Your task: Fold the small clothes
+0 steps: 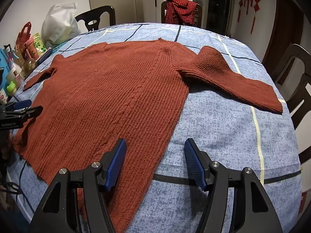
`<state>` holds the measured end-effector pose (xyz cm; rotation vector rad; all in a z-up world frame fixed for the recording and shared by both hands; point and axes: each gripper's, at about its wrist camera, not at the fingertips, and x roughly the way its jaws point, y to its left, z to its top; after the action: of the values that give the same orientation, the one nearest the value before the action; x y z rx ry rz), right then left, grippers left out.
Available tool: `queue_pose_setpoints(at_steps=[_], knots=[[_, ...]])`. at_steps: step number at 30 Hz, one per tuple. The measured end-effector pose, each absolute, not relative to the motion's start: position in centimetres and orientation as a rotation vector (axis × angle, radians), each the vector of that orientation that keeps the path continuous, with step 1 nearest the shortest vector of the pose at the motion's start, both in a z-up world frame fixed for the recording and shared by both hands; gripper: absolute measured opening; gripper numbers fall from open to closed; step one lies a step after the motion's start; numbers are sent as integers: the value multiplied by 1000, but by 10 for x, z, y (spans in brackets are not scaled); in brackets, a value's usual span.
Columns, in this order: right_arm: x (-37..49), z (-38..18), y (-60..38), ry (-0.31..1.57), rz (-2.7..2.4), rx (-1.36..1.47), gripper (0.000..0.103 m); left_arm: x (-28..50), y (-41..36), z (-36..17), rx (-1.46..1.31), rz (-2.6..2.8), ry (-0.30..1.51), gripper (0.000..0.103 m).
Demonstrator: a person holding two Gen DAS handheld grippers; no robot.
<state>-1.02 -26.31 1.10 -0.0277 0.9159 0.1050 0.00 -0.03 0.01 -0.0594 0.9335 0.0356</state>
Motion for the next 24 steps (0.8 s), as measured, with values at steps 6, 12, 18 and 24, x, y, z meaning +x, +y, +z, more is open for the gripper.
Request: queue_pose_setpoints(at_steps=[6, 12, 18, 24], knots=[[-10, 11, -264, 916, 105, -28, 63, 0, 0, 0, -63, 34, 931, 98], [-10, 11, -263, 916, 104, -29, 63, 0, 0, 0, -62, 35, 930, 99], [-10, 11, -263, 916, 104, -29, 63, 0, 0, 0, -61, 34, 930, 99], [-10, 11, -263, 916, 105, -28, 63, 0, 0, 0, -61, 35, 929, 100]])
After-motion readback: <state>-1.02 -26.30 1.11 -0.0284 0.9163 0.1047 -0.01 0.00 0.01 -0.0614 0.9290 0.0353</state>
